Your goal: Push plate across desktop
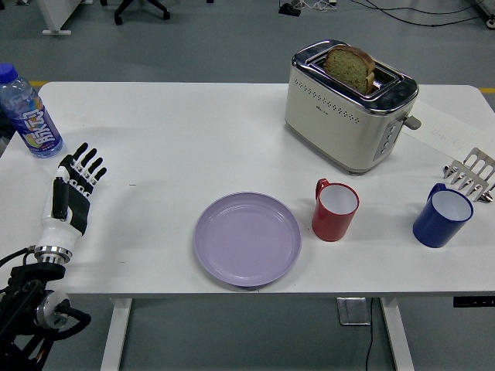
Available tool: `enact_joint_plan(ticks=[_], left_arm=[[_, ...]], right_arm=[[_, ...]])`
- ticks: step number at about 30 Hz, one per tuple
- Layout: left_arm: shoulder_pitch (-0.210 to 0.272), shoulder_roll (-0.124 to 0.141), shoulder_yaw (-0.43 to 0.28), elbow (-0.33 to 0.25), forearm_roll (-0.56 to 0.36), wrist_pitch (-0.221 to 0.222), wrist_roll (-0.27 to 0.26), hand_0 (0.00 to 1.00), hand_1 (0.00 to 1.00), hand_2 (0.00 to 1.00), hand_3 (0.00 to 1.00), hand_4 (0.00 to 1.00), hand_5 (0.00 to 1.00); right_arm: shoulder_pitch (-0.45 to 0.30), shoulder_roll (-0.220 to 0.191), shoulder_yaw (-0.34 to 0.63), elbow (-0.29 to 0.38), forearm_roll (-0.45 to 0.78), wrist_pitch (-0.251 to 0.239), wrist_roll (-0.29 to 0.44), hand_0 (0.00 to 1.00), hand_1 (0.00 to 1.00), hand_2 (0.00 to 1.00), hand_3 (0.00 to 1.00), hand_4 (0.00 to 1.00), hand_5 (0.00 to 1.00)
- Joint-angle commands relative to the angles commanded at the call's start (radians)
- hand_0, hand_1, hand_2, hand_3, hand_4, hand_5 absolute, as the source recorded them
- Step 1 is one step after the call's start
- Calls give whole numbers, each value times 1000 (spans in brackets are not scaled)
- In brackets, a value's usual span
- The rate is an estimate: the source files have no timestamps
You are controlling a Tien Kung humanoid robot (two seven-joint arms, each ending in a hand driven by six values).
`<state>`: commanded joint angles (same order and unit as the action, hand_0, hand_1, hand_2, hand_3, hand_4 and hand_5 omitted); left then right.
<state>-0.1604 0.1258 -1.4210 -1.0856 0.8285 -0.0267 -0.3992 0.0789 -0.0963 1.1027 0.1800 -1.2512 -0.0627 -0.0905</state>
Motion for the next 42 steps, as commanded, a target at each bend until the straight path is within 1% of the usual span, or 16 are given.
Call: enact_joint_plan(ticks=[1,6,7,8,12,13,14,15,18,20,22,26,30,31,36,42], left_arm=[[1,0,-11,-1,1,-3,4,778,824,848,825,487,998],[13,9,-100,-17,-5,-35,41,778,824,848,825,487,998],[15,10,-109,-18,-4,-37,44,644,750,772,765,491,998],[24,14,-140,-35,-7,-53,61,644,750,772,765,491,998],[46,16,-211,-74,13,-92,114,644,750,772,765,491,998],[50,16,-224,-80,15,-104,131,591,722,743,741,495,998],[53,16,-236,-84,17,-114,147,591,722,743,741,495,998],[57,16,-252,-86,19,-124,164,591,722,743,741,495,998],[62,16,-279,-81,16,-137,177,591,722,743,741,495,998],[65,15,-298,-76,16,-148,183,569,709,732,736,511,998],[69,15,-323,-70,16,-166,205,569,709,732,736,511,998],[73,22,-352,-61,21,-192,247,563,709,729,738,526,998],[75,29,-359,-57,24,-205,262,563,709,729,738,526,998],[75,31,-360,-56,25,-209,270,550,700,707,737,528,998],[75,42,-368,-49,28,-234,312,550,700,707,737,528,998],[76,51,-374,-45,34,-245,336,546,699,701,736,529,998]], right_arm=[[0,0,0,0,0,0,0,603,546,652,612,143,334],[0,0,-1,0,3,-1,1,603,546,652,612,143,334],[0,0,-1,0,4,-1,1,603,546,652,612,143,333],[0,-1,-1,0,3,-1,1,603,546,652,612,143,333],[-2,-1,-1,0,7,-1,2,603,546,652,612,143,333],[-2,-1,-1,0,9,-2,2,603,546,652,612,144,335],[-3,-2,-1,0,11,-2,2,603,546,652,612,144,335],[-3,-2,-1,0,12,-3,2,603,546,652,612,144,335],[-5,-3,0,0,14,-4,2,603,546,652,612,144,335],[-6,-3,1,0,14,-4,1,602,546,652,612,145,335],[-9,-4,3,0,15,-5,1,602,546,652,612,145,335],[-13,-5,6,0,15,-5,-1,602,545,652,612,145,335],[-16,-5,7,0,15,-6,-1,602,545,652,612,145,335],[-17,-5,8,0,15,-6,-1,603,545,652,611,146,336],[-19,-5,12,0,13,-8,-3,603,545,652,611,146,336],[-21,-5,12,0,14,-9,-4,602,544,652,611,146,335]])
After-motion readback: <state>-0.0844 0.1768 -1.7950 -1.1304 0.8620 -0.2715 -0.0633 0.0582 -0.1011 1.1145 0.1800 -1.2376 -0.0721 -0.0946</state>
